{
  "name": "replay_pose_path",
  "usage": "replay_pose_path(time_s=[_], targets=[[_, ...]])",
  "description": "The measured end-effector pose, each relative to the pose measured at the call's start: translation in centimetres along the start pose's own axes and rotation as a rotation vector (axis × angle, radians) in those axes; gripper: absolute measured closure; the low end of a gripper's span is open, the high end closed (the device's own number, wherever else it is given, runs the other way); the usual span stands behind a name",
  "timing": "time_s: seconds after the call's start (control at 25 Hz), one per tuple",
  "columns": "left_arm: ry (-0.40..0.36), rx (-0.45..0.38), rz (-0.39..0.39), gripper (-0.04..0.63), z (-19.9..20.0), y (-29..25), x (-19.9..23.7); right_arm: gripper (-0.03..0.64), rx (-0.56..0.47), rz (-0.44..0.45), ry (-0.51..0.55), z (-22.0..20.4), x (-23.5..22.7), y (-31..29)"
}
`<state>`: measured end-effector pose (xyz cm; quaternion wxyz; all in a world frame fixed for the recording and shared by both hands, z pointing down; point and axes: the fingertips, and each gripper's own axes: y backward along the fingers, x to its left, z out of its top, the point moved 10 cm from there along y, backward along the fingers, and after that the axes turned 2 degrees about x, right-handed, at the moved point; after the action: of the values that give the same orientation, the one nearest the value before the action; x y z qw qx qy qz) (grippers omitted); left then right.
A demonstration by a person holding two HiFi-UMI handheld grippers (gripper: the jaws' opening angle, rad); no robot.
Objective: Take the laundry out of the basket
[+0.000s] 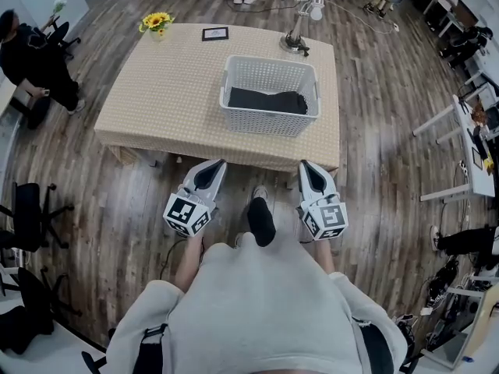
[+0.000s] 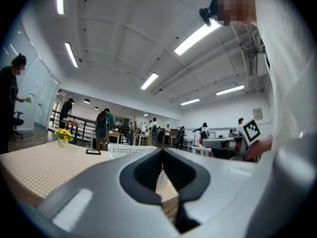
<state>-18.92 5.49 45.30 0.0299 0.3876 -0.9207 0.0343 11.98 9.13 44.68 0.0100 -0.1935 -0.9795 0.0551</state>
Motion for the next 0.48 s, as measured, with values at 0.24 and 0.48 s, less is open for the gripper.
replay_pose_path(time_s=[0.24,0.48], targets=[[-0.01,-0.001,0.02,0.588,0.2,-4.5,4.1,0.618,-0.009,0.014,-0.015,-0.3,-2.9,-5.6],[-0.033,0.001,0.056,0.588,1.9,-9.9,9.5,0.618,-0.032,0.035,-0.018,1.0,-6.6,-12.9]])
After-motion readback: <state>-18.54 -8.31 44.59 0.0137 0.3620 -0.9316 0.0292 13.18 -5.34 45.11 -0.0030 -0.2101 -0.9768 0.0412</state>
